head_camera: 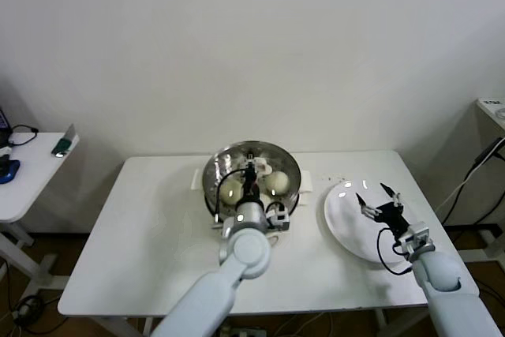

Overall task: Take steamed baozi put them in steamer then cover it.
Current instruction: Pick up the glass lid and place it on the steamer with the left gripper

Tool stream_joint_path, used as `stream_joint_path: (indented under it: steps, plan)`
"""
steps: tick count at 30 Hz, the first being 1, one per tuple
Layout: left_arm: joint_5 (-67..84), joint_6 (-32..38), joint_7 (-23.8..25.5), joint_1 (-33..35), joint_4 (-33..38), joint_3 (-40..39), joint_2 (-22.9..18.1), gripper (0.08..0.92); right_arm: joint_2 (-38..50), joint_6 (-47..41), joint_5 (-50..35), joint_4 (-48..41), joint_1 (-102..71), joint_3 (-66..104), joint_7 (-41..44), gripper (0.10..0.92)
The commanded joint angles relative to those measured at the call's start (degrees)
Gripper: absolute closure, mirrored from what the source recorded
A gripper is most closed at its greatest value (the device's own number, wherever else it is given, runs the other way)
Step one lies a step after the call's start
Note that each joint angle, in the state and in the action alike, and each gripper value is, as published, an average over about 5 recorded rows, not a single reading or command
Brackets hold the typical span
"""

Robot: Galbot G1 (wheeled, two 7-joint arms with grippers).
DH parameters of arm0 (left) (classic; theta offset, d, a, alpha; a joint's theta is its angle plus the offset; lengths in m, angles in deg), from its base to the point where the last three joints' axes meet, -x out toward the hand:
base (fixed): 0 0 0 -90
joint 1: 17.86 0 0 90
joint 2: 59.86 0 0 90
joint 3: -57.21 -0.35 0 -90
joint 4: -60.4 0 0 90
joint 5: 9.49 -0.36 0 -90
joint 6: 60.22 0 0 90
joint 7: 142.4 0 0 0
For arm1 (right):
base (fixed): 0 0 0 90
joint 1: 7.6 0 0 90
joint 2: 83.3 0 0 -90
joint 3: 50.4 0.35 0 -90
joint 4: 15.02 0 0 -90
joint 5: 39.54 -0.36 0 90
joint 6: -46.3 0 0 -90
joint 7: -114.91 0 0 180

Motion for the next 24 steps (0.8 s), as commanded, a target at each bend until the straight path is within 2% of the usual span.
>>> stream_joint_path:
  steps: [1,8,14,19,24]
  plan:
    - [1.1,-2.8,1.9,2.2,8.1,-0.5,3.2,0.588,0.4,-5.6,0.5,1.8,-0.6,0.4,0.1,0.203]
    - [2.4,-2.8,1.8,4.3,13.5,0.1,5.2,0.380,0.3,-7.8,-0.9,2.7,-0.5,1.3,-0.2,0.203]
    - [5.7,-2.7,1.9,9.3,20.2,2.0,8.1,0.219,0.6,-8.4,-1.1,3.0,-0.9,1.6,-0.6,0.203]
    - [10.1,-1.7,-0.5,13.6,25.3,5.8,11.2,0.179,0.5,-7.5,-0.7,3.1,-1.1,1.9,-0.6,0.203]
    - [21.8,1.1,-8.1,17.8,30.7,13.2,14.6,0.177,0.3,-6.9,-0.8,4.4,-2.1,2.5,-0.6,0.203]
